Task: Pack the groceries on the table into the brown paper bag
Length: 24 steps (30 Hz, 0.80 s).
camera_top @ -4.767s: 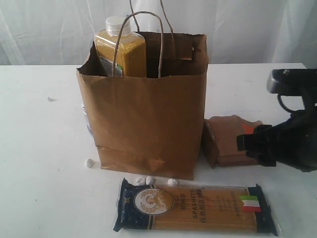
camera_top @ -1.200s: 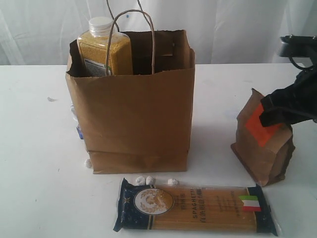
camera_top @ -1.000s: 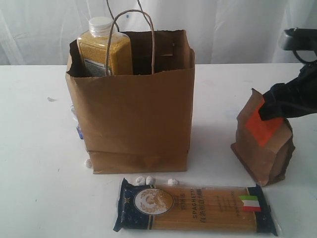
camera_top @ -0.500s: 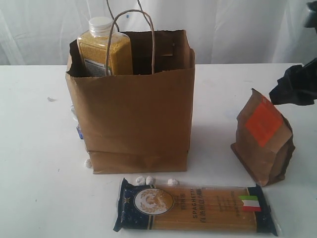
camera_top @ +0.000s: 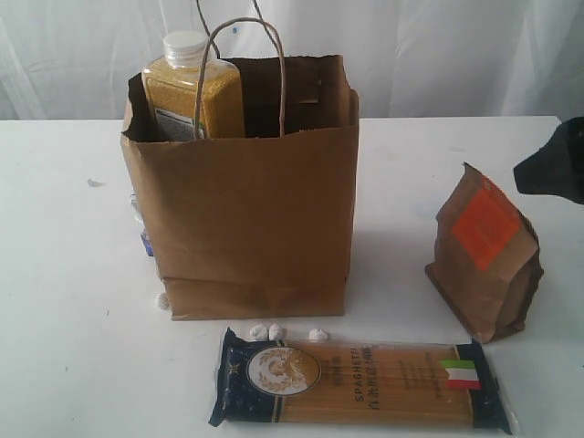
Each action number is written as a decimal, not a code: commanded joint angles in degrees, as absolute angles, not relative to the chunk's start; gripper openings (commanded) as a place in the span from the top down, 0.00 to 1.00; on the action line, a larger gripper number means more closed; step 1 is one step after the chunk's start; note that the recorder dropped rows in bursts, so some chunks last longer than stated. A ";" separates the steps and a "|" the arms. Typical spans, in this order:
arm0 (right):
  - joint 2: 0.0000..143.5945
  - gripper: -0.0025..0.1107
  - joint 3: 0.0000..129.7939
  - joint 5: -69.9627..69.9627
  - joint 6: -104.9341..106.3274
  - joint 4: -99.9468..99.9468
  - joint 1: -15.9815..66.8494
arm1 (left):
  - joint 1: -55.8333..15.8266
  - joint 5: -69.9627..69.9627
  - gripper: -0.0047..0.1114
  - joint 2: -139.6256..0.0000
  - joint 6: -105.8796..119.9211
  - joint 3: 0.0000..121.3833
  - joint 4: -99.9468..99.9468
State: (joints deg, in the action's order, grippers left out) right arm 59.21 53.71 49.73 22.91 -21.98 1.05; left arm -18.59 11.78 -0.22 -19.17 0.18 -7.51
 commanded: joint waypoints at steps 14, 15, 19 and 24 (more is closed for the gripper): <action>56.16 0.42 52.62 52.50 20.69 -22.22 1.09 | -18.42 1.08 0.96 0.00 -27.96 0.00 8.74; 56.16 0.42 52.62 52.50 20.69 -22.22 1.09 | -18.42 1.08 0.96 0.00 -30.41 0.00 11.56; 56.16 0.43 52.62 52.63 20.69 -22.22 1.09 | -19.80 12.31 0.96 0.00 -27.35 8.52 13.50; 56.16 0.43 52.62 52.63 20.69 -22.33 1.09 | -21.29 40.45 0.96 -7.39 -15.52 31.22 5.18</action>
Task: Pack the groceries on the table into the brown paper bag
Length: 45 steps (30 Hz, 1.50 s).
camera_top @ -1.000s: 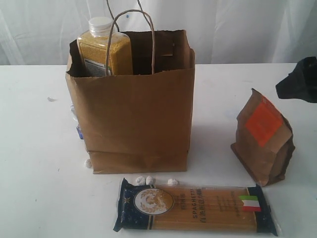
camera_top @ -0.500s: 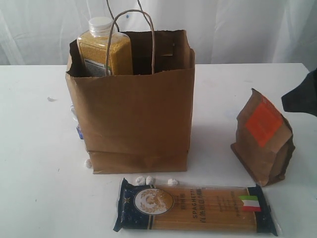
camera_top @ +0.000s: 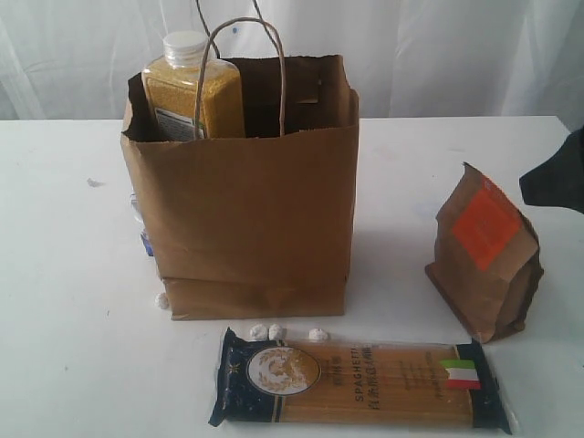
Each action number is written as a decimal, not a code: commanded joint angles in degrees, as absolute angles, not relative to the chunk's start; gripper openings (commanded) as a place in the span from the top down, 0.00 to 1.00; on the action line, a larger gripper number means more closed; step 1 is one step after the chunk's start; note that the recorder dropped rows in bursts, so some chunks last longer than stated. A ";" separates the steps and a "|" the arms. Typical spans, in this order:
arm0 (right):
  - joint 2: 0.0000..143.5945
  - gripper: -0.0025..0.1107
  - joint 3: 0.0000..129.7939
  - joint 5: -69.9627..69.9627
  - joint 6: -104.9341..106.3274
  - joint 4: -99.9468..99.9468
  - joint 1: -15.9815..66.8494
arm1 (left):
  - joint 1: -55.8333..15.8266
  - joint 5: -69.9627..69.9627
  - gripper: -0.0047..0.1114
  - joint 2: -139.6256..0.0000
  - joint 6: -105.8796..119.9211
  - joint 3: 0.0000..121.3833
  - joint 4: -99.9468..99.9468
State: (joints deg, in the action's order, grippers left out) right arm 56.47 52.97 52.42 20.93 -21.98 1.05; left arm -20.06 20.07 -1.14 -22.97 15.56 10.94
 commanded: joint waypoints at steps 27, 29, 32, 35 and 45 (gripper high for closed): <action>56.16 0.45 52.62 54.87 20.93 -23.97 1.09 | -21.29 47.62 0.17 -68.43 20.99 59.36 -6.51; 56.16 0.48 52.62 55.71 21.08 -23.97 1.09 | -21.07 48.26 0.17 -72.34 27.41 61.76 -6.64; 56.16 0.49 52.62 56.01 22.30 -23.97 1.09 | -19.95 44.39 0.17 -77.69 32.94 64.70 -5.00; 56.16 0.49 52.62 56.01 22.83 -23.97 1.09 | -18.35 41.40 0.15 -80.62 35.29 65.69 -5.02; 56.16 0.49 52.62 54.63 23.77 -23.57 1.09 | -13.13 27.81 0.05 -87.86 43.32 67.16 0.00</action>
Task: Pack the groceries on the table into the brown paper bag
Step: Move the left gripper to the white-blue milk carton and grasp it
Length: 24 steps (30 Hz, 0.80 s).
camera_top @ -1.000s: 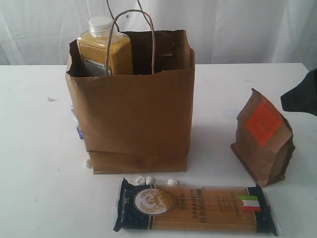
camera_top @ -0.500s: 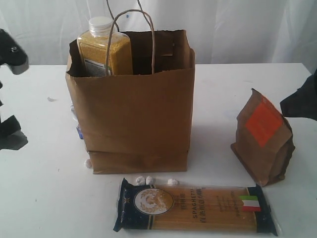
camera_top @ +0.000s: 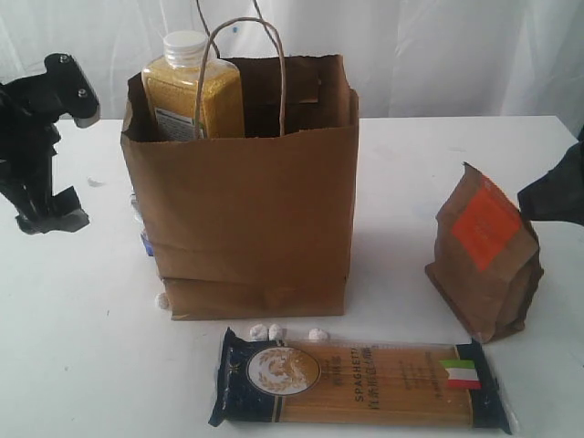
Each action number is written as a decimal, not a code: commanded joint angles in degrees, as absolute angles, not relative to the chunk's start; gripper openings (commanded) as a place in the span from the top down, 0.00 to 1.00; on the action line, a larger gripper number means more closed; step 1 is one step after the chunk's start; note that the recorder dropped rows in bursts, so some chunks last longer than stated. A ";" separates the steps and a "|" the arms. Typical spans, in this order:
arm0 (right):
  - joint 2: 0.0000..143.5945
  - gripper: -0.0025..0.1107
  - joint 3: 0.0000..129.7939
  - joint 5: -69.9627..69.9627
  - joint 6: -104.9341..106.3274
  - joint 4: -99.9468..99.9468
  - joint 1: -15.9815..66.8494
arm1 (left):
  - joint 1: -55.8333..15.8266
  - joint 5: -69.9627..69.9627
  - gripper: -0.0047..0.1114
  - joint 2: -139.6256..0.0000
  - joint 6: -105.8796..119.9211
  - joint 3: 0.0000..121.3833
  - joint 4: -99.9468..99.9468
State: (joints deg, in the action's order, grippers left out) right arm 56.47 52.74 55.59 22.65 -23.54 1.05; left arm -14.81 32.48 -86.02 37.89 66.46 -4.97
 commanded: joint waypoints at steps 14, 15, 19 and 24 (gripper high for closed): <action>56.16 0.49 52.62 51.80 23.99 -23.30 1.09 | -6.02 40.43 0.06 -100.46 68.89 80.02 27.25; 56.16 0.49 52.62 51.68 24.15 -23.30 1.09 | -5.87 40.54 0.06 -100.64 70.26 80.17 27.92; 56.16 0.49 52.62 50.91 24.17 -23.30 1.09 | -5.98 42.18 0.06 -102.58 76.65 80.17 29.82; 56.16 0.49 52.62 50.48 24.37 -23.30 1.09 | -6.09 40.72 0.06 -104.65 79.30 80.17 30.20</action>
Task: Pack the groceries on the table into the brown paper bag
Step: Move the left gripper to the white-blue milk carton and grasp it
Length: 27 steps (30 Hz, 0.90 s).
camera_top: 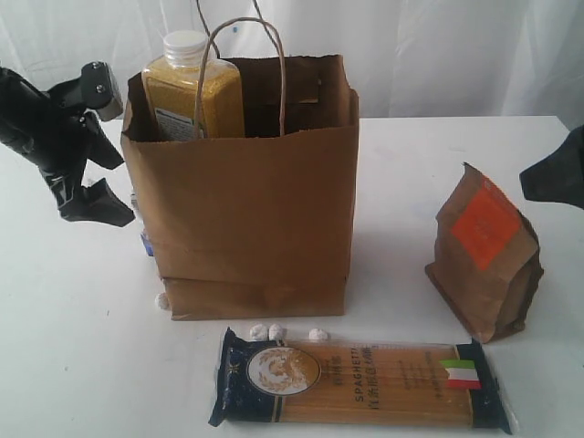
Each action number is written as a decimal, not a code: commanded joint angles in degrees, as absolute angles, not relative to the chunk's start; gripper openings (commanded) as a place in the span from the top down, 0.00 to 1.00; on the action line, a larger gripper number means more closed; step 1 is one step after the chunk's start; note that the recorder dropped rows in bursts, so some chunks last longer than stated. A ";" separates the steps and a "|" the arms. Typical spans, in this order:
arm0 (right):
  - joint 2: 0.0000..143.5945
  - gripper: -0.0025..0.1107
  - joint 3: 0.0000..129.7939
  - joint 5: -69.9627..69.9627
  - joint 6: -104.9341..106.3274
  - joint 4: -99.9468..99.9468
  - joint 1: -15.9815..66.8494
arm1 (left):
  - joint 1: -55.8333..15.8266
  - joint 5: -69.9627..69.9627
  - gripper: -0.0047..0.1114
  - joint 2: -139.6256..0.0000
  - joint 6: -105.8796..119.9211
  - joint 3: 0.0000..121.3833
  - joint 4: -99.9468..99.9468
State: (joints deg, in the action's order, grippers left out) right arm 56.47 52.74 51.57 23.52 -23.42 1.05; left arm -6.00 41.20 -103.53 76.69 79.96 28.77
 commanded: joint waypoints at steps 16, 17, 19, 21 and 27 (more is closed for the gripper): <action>56.16 0.49 52.62 50.15 24.37 -22.93 1.09 | -6.09 39.56 0.06 -109.02 93.12 81.85 38.62; 56.16 0.49 52.62 50.15 24.37 -22.93 1.09 | -6.09 39.56 0.06 -109.42 93.28 82.46 38.85; 56.16 0.49 52.62 50.15 24.37 -22.93 1.09 | -6.09 39.78 0.06 -111.22 93.37 84.08 40.00; 56.16 0.49 52.62 50.15 24.37 -22.93 1.09 | -6.09 41.54 0.06 -112.64 93.37 84.22 39.89; 56.16 0.49 52.62 50.15 24.16 -22.92 1.09 | -5.98 43.08 0.06 -113.28 94.06 84.11 43.14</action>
State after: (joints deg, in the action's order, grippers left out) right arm 56.47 52.74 50.56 23.63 -23.16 1.05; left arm -6.00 41.63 -113.44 93.58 83.93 40.38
